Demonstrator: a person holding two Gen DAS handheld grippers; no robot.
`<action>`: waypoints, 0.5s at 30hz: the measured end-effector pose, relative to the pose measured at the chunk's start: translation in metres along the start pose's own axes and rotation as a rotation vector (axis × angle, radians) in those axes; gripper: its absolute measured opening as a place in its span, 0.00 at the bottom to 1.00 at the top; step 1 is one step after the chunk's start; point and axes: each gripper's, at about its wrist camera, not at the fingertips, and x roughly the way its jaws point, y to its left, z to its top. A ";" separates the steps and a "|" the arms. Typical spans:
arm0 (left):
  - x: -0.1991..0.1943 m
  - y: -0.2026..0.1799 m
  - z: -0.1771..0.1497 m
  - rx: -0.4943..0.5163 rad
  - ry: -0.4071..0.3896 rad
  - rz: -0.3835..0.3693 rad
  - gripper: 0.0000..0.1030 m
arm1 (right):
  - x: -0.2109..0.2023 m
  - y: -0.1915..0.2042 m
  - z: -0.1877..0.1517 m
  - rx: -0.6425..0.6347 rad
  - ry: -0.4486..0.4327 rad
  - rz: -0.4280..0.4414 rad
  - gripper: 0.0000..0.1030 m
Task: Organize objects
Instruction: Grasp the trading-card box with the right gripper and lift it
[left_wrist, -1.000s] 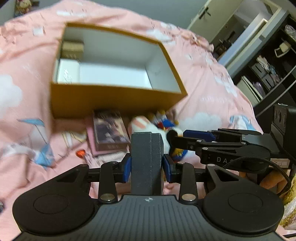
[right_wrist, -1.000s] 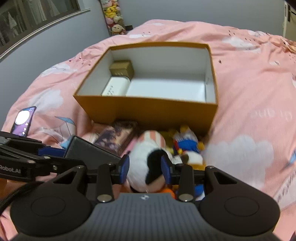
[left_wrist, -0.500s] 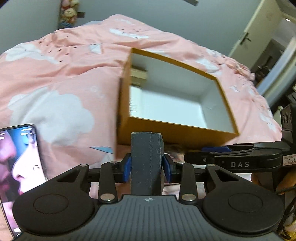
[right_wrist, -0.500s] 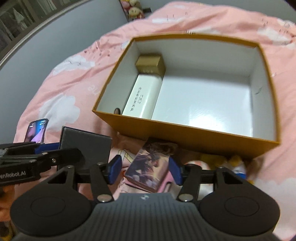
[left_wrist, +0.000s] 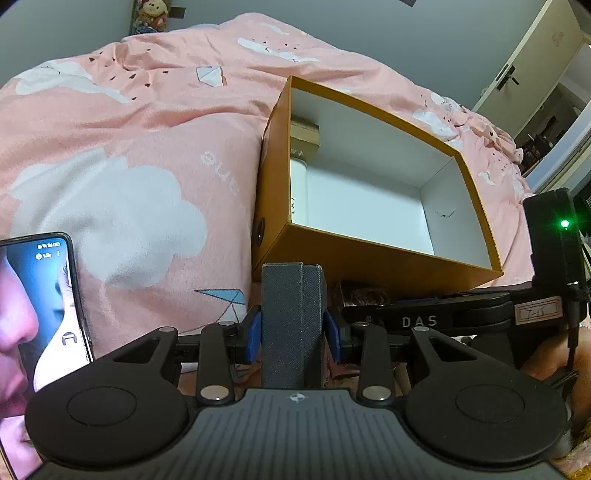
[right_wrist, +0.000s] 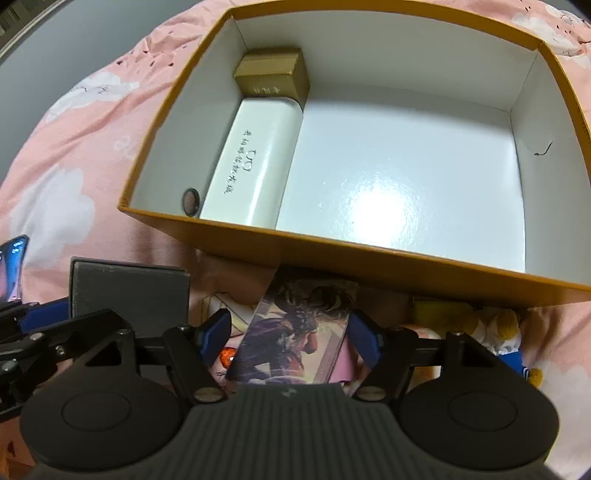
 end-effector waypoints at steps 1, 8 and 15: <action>0.001 0.001 -0.001 0.000 0.002 -0.001 0.39 | 0.002 0.000 0.000 0.001 0.004 -0.005 0.69; 0.001 0.003 -0.002 -0.003 0.013 -0.003 0.39 | 0.014 -0.001 0.000 0.014 0.023 -0.009 0.66; -0.003 0.000 -0.002 0.004 0.009 -0.002 0.39 | 0.006 -0.003 -0.005 0.009 0.006 0.007 0.64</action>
